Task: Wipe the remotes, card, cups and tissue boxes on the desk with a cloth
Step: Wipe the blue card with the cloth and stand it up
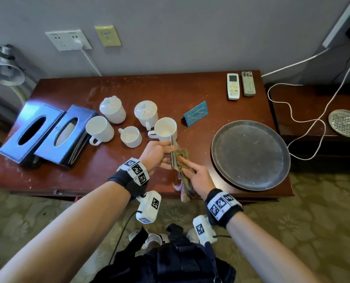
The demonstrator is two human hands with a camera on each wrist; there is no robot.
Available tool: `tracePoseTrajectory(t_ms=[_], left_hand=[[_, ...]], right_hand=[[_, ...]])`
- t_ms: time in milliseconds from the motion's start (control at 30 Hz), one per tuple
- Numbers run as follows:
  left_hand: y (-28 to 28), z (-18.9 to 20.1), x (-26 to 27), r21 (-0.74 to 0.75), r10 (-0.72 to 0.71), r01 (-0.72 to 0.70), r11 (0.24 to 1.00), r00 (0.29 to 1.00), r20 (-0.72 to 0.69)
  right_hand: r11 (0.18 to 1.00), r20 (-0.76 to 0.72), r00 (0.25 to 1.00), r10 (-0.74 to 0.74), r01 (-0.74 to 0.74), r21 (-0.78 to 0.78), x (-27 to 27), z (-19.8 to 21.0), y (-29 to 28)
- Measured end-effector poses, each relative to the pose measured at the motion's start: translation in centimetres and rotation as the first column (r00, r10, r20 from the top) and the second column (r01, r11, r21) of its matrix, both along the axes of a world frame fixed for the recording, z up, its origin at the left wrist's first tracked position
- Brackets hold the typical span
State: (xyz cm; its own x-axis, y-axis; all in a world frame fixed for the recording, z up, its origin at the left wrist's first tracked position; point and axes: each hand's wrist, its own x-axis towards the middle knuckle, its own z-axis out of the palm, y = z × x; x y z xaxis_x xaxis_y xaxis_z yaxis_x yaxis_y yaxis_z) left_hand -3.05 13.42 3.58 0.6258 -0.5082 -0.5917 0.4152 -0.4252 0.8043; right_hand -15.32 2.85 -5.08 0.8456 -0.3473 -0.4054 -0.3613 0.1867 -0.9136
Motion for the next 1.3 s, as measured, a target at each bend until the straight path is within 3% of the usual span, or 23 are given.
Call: tracePoseTrajectory(t_ms=[233,367,467,600,733,900,1033,1167,1300], left_hand=[[0.0,-0.2,0.1,-0.012,-0.013,0.013,1.0,1.0,0.01],[-0.9,-0.4,-0.1,-0.025,-0.007,0.007,1.0,1.0,0.012],[-0.6,-0.8,0.1,-0.023,0.001,-0.001,1.0,1.0,0.001],[0.4,-1.0,0.6,-0.023,0.001,-0.001,1.0,1.0,-0.014],[0.8,-1.3,0.9,-0.018,0.012,-0.012,1.0,1.0,-0.006],[0.4,-1.2,0.6,-0.036,-0.006,0.006,0.999,1.0,0.001],[1.3,-1.6,1.0,-0.031,-0.005,0.005,1.0,1.0,0.004],[2.7,-1.8,1.7,-0.015,0.027,-0.027,1.0,1.0,-0.004],[3.1,-1.6,1.8,-0.014,0.041,-0.041,0.999,0.999,-0.001]], right_hand=[[0.986,-0.174,0.985,0.012,-0.04,-0.16,5.3,-2.6,-2.1],[0.99,-0.039,0.998,-0.045,0.039,-0.133,5.6,-1.6,-2.4],[0.993,0.035,0.999,-0.008,0.012,-0.117,3.3,-0.2,-1.4],[0.993,-0.015,0.999,0.051,-0.052,-0.109,0.8,-1.4,-0.5],[0.983,-0.126,0.992,0.025,-0.047,-0.177,3.6,-1.8,-1.5],[0.977,-0.017,0.996,-0.088,0.083,-0.196,6.0,-0.2,-1.0],[0.978,0.021,1.0,-0.005,0.009,-0.206,3.1,0.3,0.5],[0.975,-0.063,0.997,0.044,-0.057,-0.214,1.6,-0.9,0.9],[0.934,-0.151,0.989,0.004,-0.057,-0.353,5.5,-0.9,0.1]])
